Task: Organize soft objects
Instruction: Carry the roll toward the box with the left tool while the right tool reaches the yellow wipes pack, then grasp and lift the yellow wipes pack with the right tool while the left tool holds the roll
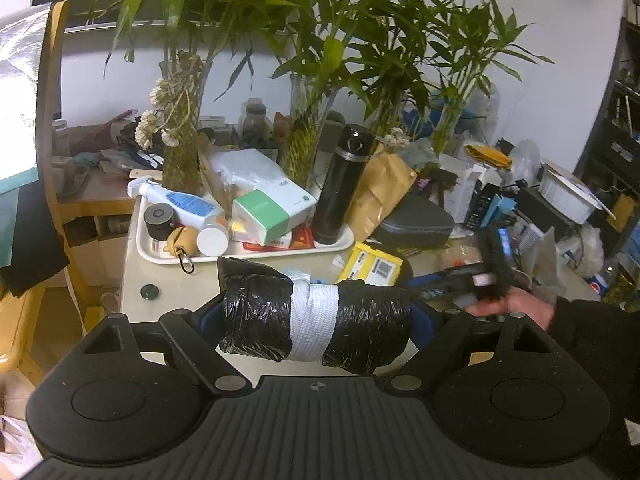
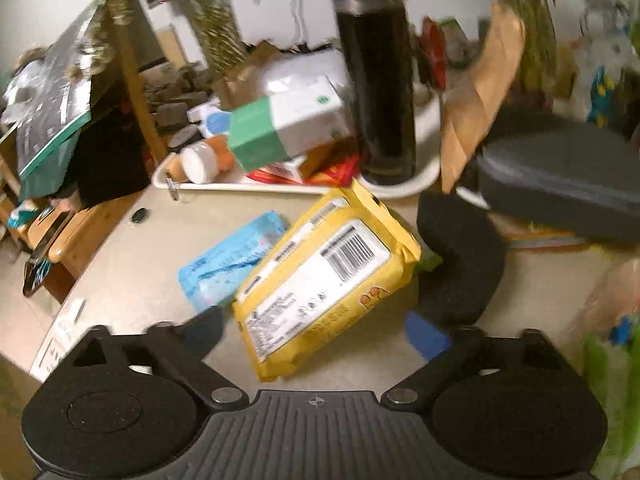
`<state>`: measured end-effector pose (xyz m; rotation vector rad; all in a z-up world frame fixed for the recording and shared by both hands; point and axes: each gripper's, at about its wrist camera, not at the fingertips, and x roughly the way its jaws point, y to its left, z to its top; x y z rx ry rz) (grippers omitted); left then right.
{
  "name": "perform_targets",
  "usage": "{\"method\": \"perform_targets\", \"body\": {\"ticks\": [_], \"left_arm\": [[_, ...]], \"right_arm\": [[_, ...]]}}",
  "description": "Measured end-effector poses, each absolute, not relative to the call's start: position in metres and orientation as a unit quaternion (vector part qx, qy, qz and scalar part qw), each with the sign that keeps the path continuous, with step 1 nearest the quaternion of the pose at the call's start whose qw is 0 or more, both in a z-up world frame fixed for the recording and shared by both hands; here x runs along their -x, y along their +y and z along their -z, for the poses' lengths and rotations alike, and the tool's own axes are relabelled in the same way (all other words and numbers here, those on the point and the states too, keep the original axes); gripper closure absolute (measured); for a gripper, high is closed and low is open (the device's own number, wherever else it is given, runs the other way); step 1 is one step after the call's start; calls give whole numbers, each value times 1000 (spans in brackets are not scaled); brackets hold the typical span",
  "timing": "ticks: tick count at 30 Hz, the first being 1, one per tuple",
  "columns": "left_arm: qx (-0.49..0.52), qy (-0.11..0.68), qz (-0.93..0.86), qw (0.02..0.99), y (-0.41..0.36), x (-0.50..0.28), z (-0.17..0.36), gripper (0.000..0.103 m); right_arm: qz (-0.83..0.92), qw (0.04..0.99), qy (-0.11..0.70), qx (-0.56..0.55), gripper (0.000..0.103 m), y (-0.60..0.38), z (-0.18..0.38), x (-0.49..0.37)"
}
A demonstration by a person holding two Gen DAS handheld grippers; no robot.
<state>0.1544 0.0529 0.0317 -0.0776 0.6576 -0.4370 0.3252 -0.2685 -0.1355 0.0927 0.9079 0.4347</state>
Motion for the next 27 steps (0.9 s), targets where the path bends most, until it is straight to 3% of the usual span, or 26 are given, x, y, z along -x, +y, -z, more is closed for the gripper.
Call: {"method": "perform_targets", "body": {"ticks": [3, 10, 17, 27], "left_arm": [[39, 318, 216, 922, 54, -152, -31, 17], [41, 321, 217, 921, 53, -150, -28, 17], [43, 329, 228, 915, 45, -146, -22, 17], [40, 330, 245, 911, 38, -138, -22, 17]], "right_arm": [[-192, 868, 455, -61, 31, -270, 148, -337], [-196, 852, 470, -121, 44, -274, 166, -352], [-206, 843, 476, -142, 71, -278, 162, -350], [-246, 835, 489, -59, 77, -297, 137, -327]]}}
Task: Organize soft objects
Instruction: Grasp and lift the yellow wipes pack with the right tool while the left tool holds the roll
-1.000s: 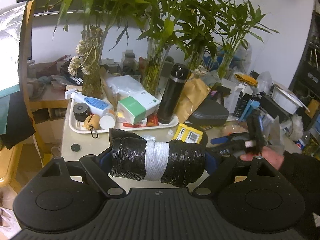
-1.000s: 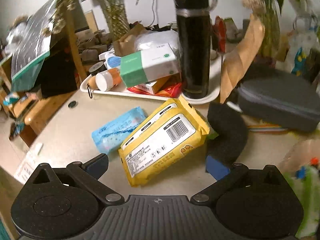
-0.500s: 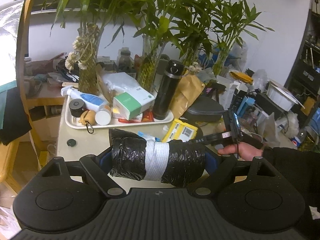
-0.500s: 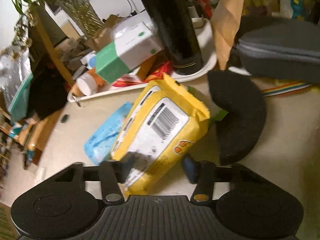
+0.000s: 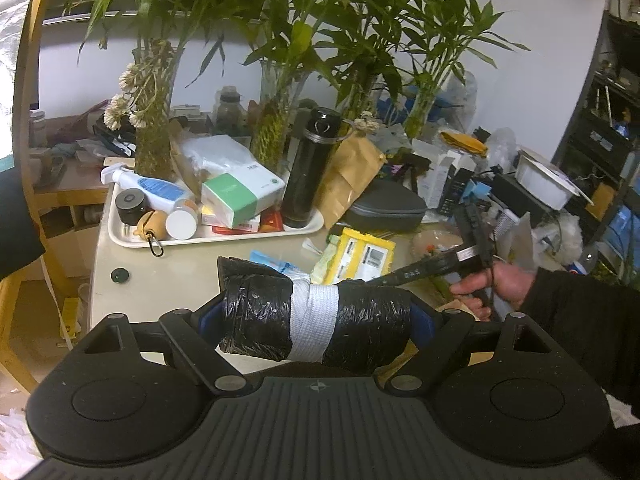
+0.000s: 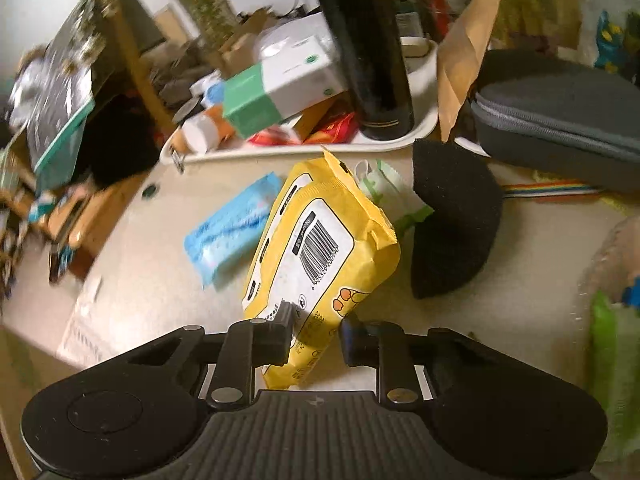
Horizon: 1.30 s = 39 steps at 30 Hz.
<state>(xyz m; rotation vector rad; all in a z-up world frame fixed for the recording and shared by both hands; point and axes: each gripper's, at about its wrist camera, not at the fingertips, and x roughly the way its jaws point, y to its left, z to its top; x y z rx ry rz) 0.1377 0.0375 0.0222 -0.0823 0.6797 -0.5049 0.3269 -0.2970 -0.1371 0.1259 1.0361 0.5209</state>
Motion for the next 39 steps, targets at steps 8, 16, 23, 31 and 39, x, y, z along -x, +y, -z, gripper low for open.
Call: {"method": "perform_targets", "body": {"ticks": [8, 16, 23, 31, 39], "left_arm": [[41, 329, 247, 911, 38, -131, -24, 17], [43, 329, 240, 912, 40, -123, -26, 17], [47, 330, 234, 913, 43, -121, -28, 17], [48, 332, 230, 913, 45, -119, -28, 17], [47, 337, 226, 913, 46, -120, -26, 17]], "right_arm": [[-243, 801, 546, -23, 71, -324, 135, -326], [-180, 827, 527, -75, 23, -334, 132, -321], [-116, 845, 513, -96, 3, -315, 136, -330], [-101, 861, 498, -20, 2, -276, 146, -346], [-143, 863, 468, 127, 1, -231, 158, -345]]}}
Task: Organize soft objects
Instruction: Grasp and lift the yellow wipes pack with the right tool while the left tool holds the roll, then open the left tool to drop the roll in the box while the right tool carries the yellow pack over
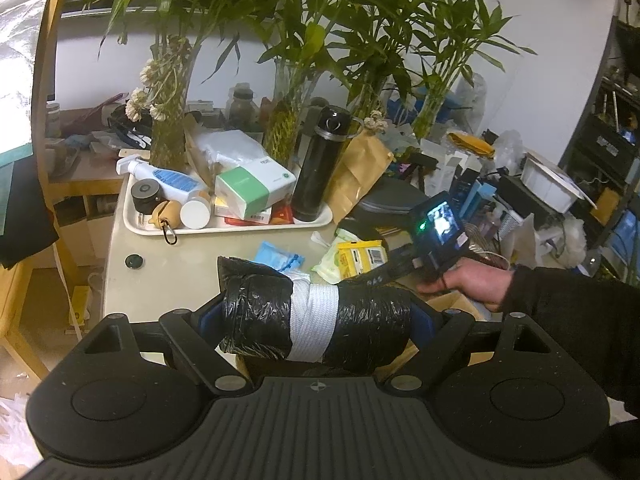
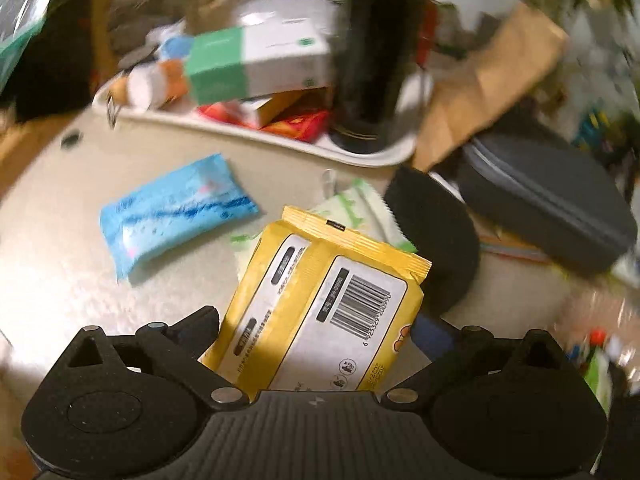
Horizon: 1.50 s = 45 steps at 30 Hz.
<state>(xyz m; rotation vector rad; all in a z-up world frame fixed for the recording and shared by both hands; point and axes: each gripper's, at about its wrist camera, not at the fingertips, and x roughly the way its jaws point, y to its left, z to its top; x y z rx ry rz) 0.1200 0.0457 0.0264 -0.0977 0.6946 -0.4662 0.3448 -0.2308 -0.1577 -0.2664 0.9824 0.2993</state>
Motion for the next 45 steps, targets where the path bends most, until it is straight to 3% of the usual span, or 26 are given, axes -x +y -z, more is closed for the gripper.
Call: {"method": "perform_targets", "body": {"ticks": [10, 13, 17, 19, 22, 27, 39, 45], "left_arm": [[40, 338, 227, 912, 46, -118, -26, 17], [37, 338, 225, 913, 45, -116, -25, 17], [28, 339, 218, 915, 40, -113, -24, 17], [25, 342, 218, 914, 38, -112, -24, 17], [17, 347, 219, 912, 36, -108, -23, 17], [-20, 369, 224, 902, 30, -103, -20, 17], [-108, 426, 291, 850, 5, -91, -7, 17], [-95, 458, 293, 834, 1, -96, 4, 17]], "right_arm": [[-145, 833, 472, 248, 1, -227, 157, -330], [-125, 838, 486, 213, 1, -239, 154, -328], [-107, 842, 521, 89, 1, -263, 160, -335], [-102, 840, 530, 56, 7, -269, 166, -335], [-117, 835, 537, 26, 27, -271, 172, -331], [-123, 841, 527, 25, 37, -269, 163, -324], [-132, 888, 441, -5, 37, -312, 64, -291], [-171, 894, 413, -44, 37, -325, 16, -254]]}}
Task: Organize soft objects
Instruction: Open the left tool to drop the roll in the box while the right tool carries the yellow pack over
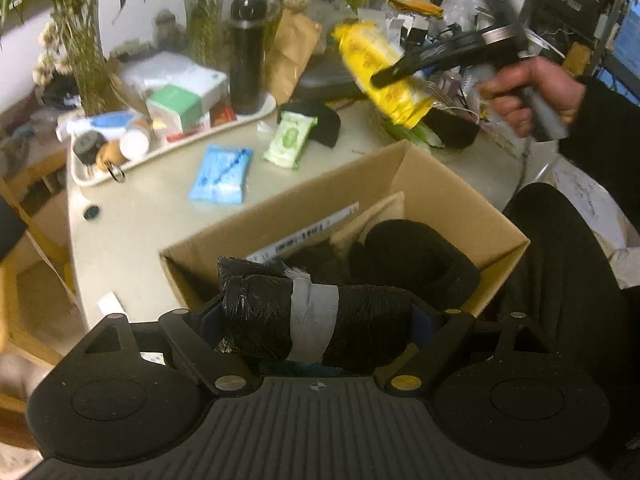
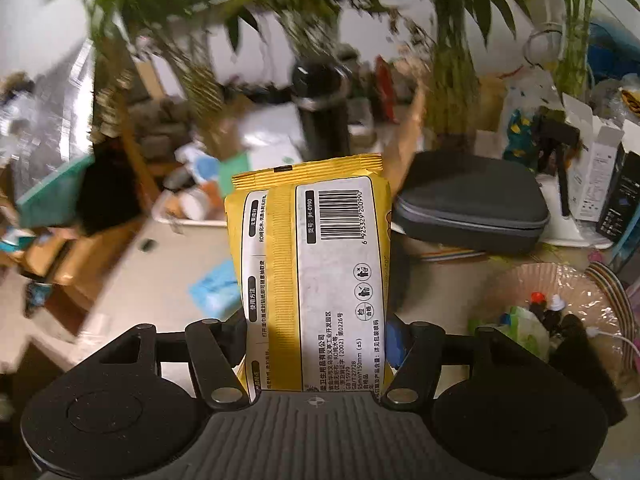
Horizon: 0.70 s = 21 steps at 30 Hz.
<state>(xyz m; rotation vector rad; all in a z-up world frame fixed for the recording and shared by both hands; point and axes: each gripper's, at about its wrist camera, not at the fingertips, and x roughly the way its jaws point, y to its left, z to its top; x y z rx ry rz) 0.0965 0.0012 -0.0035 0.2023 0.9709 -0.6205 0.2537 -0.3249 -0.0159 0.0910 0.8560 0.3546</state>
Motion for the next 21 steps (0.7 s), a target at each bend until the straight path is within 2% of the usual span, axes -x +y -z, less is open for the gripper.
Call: {"method": "perform_targets", "body": {"ticks": [7, 13, 21], "left_arm": [[-60, 464, 281, 838, 6, -97, 9, 16], [-48, 439, 286, 850, 9, -88, 3, 5], [-52, 394, 259, 880, 15, -76, -14, 5]], "right_arm": [[-238, 890, 387, -49, 37, -310, -26, -213], [-278, 883, 376, -49, 37, -295, -44, -191], [-308, 870, 383, -31, 37, -276, -47, -170]]}}
